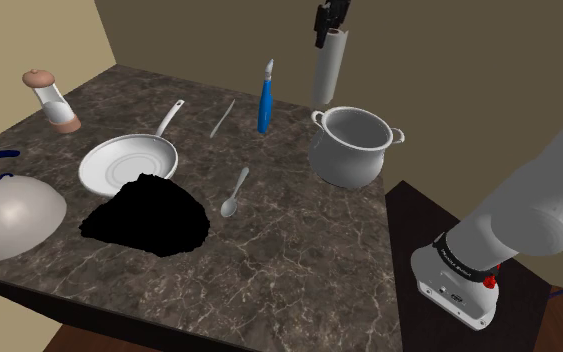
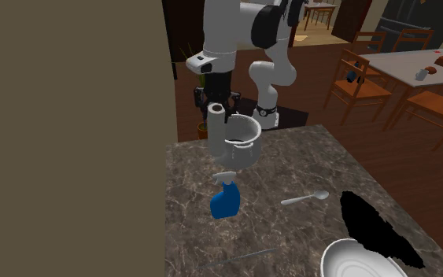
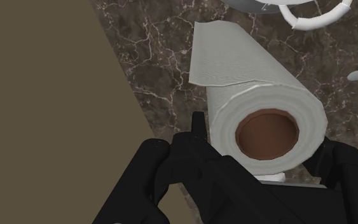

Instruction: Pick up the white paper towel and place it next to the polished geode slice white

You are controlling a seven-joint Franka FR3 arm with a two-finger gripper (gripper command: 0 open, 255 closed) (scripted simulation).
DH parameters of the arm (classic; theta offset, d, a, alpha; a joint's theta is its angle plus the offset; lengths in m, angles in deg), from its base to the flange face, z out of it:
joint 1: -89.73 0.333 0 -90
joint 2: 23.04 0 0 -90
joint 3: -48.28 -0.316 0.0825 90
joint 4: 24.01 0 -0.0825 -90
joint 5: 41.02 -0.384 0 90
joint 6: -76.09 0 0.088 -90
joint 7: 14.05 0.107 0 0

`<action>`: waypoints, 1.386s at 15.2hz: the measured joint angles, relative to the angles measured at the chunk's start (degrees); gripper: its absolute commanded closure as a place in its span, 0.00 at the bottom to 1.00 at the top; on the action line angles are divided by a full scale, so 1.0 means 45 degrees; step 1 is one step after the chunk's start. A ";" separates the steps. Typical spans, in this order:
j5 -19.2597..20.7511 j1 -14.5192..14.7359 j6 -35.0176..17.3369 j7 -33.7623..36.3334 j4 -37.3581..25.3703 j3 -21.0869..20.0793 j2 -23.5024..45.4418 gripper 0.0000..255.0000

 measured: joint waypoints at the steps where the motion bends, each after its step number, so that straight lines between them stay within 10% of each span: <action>1: -0.0001 -0.0001 0.0189 -0.0009 -0.0215 0.0001 0.0025 1.00; 21: -0.0066 -0.0029 0.4012 -0.0165 -0.5084 0.0016 0.1069 1.00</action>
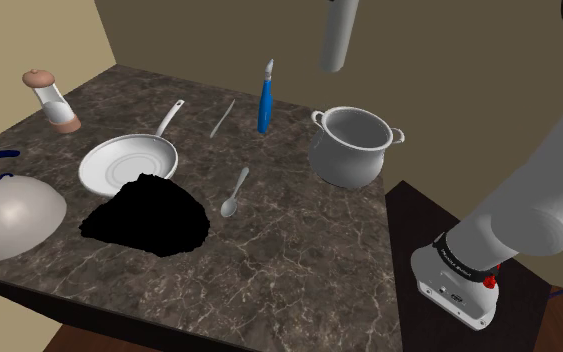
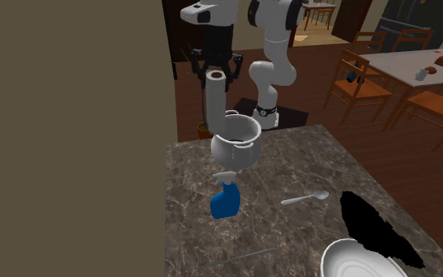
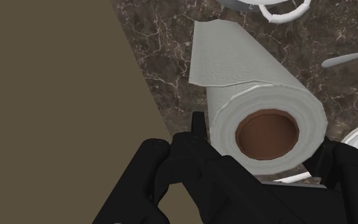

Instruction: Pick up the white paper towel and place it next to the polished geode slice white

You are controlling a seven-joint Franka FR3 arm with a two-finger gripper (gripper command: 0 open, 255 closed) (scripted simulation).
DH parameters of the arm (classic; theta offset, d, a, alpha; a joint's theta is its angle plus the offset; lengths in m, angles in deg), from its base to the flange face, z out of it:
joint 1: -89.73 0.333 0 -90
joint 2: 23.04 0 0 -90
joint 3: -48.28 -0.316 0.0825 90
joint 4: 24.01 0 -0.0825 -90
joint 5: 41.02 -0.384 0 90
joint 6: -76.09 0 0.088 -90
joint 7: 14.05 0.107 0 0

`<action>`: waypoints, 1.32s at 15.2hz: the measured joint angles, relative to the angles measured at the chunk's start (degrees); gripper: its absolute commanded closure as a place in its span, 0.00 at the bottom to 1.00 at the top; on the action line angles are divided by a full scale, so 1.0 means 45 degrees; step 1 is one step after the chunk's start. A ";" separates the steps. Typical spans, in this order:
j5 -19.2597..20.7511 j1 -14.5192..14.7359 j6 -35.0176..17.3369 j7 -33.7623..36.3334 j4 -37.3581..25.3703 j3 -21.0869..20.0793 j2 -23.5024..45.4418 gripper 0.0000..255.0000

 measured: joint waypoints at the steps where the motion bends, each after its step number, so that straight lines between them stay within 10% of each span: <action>1: -0.0005 -0.0001 0.0227 -0.0005 -0.0338 0.0000 0.0111 1.00; 20: 0.0210 0.2503 0.0097 0.4814 0.3595 -0.2376 -0.3469 1.00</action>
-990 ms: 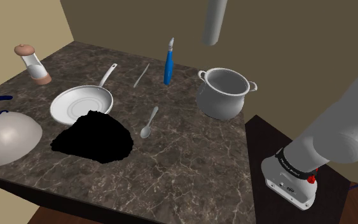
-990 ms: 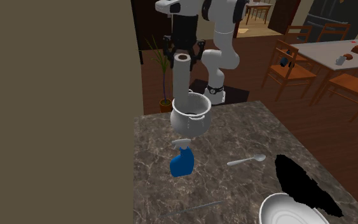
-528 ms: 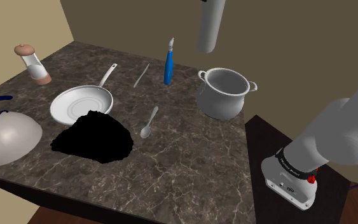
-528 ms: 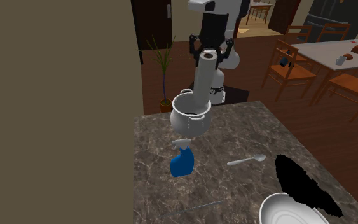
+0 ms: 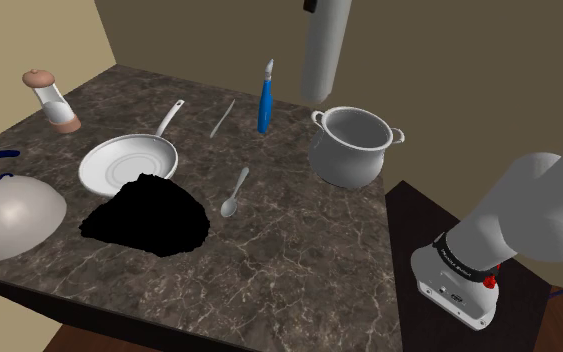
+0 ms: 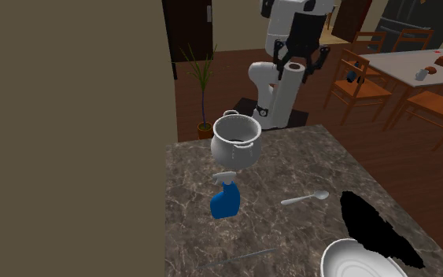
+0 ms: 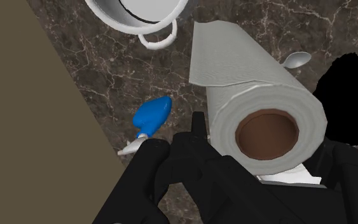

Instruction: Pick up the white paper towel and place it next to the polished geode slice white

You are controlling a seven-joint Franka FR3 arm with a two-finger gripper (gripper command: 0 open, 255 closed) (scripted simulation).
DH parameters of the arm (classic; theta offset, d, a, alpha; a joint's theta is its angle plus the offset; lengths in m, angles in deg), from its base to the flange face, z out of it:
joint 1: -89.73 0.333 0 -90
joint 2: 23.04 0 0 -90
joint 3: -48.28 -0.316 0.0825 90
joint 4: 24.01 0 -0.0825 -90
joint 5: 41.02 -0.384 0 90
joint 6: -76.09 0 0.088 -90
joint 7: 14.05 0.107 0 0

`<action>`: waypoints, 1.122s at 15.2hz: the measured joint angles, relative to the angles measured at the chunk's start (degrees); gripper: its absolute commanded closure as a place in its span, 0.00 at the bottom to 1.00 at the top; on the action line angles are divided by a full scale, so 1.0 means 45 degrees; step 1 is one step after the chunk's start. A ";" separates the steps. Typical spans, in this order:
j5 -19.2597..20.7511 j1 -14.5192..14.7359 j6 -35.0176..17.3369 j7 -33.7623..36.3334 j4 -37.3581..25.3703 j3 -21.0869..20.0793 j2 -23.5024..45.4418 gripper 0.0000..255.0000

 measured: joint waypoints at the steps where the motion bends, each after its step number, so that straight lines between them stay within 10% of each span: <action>1: -0.0009 0.0134 0.0000 0.0311 0.0031 -0.0175 -0.0019 1.00; 17: -0.0008 0.2267 0.0339 0.5421 -0.0359 -0.3163 0.0338 1.00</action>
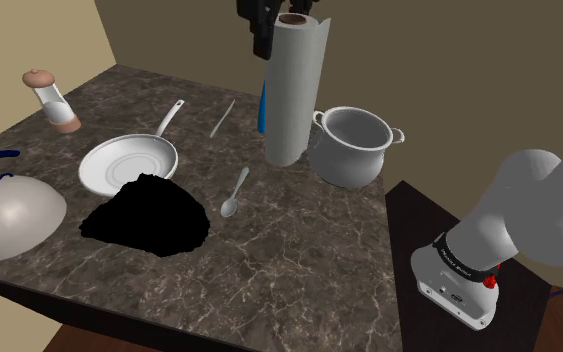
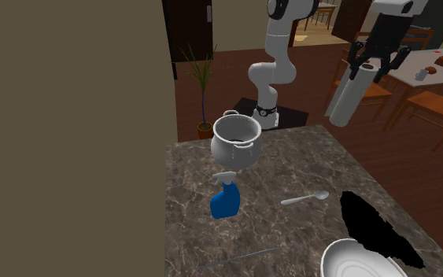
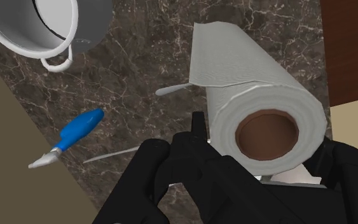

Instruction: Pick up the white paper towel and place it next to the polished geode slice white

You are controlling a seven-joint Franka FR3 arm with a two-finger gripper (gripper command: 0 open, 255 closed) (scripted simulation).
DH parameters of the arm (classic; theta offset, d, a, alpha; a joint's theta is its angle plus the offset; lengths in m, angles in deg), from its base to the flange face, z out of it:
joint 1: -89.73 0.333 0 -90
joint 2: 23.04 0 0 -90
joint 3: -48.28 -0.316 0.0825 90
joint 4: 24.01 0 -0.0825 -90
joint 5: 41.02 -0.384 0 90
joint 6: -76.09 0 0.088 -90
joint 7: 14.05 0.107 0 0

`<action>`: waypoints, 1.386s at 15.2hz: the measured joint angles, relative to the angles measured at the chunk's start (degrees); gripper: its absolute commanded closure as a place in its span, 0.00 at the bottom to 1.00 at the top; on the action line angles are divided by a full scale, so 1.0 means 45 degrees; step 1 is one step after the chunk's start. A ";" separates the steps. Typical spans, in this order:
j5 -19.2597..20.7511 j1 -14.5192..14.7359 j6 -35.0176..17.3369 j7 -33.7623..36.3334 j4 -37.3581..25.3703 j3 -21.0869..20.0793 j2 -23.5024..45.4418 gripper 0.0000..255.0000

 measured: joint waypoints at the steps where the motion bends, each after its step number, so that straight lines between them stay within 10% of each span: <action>1: 0.0026 0.0120 0.0069 0.0272 -0.0121 -0.0155 0.0075 1.00; 8: 0.0776 0.1407 0.0676 0.2809 -0.2026 -0.1567 0.1731 1.00; 21: 0.0338 0.1261 -0.1769 0.2829 0.1163 -0.1450 0.0875 1.00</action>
